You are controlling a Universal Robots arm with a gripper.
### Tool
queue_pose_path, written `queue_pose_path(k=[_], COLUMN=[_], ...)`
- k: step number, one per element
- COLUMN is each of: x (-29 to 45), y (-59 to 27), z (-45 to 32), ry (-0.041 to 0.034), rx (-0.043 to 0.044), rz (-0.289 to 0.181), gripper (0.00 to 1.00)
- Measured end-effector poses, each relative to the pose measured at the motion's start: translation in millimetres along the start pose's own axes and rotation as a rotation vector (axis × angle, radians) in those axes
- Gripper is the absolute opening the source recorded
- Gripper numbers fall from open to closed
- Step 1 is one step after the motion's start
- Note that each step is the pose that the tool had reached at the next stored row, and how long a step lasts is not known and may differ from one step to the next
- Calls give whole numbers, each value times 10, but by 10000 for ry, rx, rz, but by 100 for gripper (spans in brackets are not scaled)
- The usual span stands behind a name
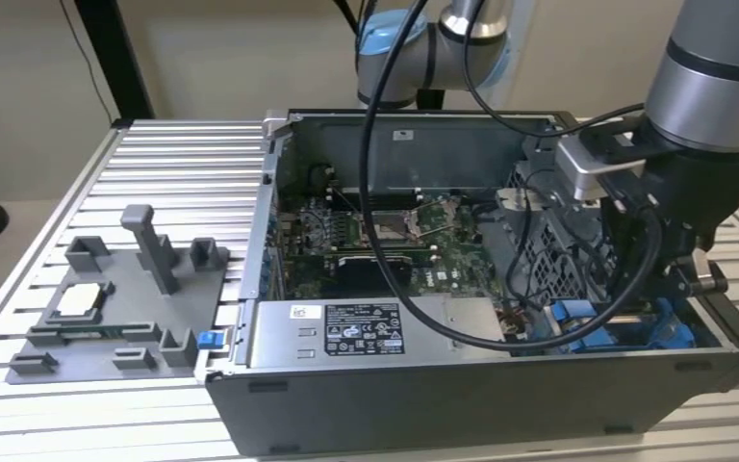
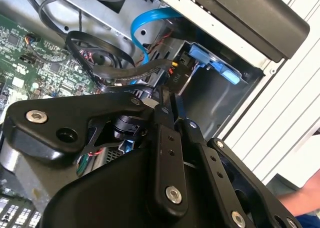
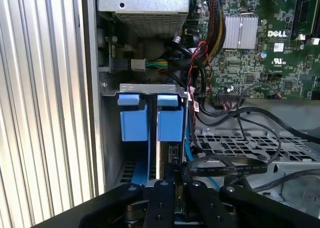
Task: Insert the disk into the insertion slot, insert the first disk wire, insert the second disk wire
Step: 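Insert the second disk wire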
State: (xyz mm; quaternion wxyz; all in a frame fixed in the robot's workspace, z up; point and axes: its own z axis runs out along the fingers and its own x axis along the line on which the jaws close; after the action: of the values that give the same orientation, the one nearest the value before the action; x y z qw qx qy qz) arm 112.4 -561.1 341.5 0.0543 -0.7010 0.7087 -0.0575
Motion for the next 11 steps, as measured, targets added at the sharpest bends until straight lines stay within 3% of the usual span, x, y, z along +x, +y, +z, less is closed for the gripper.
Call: queue_pose_path(k=[11], x=[-4], y=[8], z=[49], ry=[3], rx=[83], rz=[0], gripper=[0])
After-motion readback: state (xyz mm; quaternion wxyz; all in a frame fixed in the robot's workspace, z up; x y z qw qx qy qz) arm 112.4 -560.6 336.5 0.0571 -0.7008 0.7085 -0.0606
